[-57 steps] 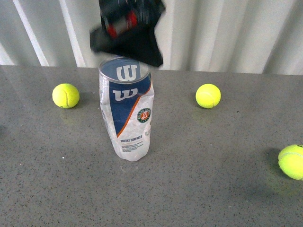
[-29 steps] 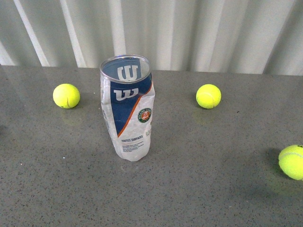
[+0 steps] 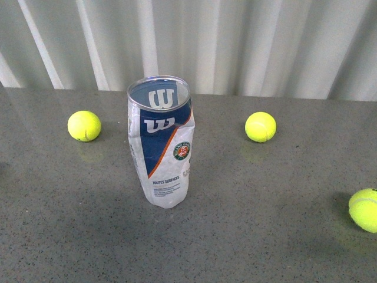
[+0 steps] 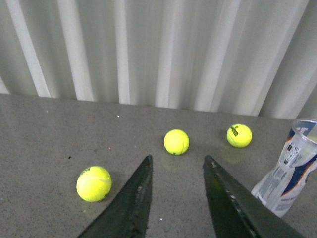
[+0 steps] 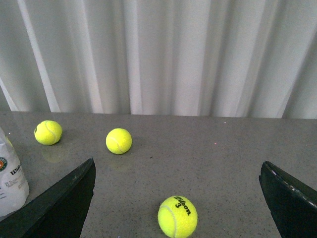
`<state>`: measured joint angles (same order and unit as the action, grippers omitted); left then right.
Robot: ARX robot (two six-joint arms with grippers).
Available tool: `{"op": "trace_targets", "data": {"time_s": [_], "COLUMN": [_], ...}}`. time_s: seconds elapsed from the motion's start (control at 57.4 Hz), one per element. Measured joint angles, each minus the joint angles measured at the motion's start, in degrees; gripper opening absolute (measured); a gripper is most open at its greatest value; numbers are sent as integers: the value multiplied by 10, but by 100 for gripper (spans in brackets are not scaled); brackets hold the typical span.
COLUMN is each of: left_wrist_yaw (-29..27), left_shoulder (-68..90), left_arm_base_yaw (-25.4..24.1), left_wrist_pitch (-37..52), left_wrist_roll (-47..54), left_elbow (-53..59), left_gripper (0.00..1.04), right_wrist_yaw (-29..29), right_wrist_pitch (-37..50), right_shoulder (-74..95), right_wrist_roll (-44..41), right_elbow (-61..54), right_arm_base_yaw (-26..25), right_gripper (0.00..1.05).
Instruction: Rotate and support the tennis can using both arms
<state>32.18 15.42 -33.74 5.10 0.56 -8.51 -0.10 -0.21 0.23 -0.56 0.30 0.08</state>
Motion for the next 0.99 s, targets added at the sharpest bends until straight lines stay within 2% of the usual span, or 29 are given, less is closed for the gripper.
{"op": "trace_targets", "data": {"time_s": [0.191, 0.348, 0.487, 0.54, 0.574, 0.644, 0.992], "left_wrist_yaw": [-95, -179, -232, -310, -319, -318, -322], "left_shoulder": [-61, -96, -116, -125, -128, -143, -152], "left_arm_base_yaw": [100, 186, 244, 302, 323, 338, 338], "left_wrist_pitch": [-24, -41, -47, -52, -52, -52, -52], "left_wrist_roll": [-6, -7, -7, -7, -7, -7, -7], "left_elbow": [14, 38, 50, 56, 57, 70, 71], "left_gripper": [3, 4, 4, 4, 4, 4, 4], "right_wrist_yaw": [2, 2, 2, 2, 2, 2, 2], "right_wrist_pitch": [0, 0, 0, 0, 0, 0, 0], "right_shoulder": [0, 0, 0, 0, 0, 0, 0], "right_wrist_roll": [0, 0, 0, 0, 0, 0, 0], "right_elbow": [0, 0, 0, 0, 0, 0, 0], "right_arm_base_yaw": [0, 0, 0, 0, 0, 0, 0], "right_gripper": [98, 98, 98, 98, 98, 98, 98]}}
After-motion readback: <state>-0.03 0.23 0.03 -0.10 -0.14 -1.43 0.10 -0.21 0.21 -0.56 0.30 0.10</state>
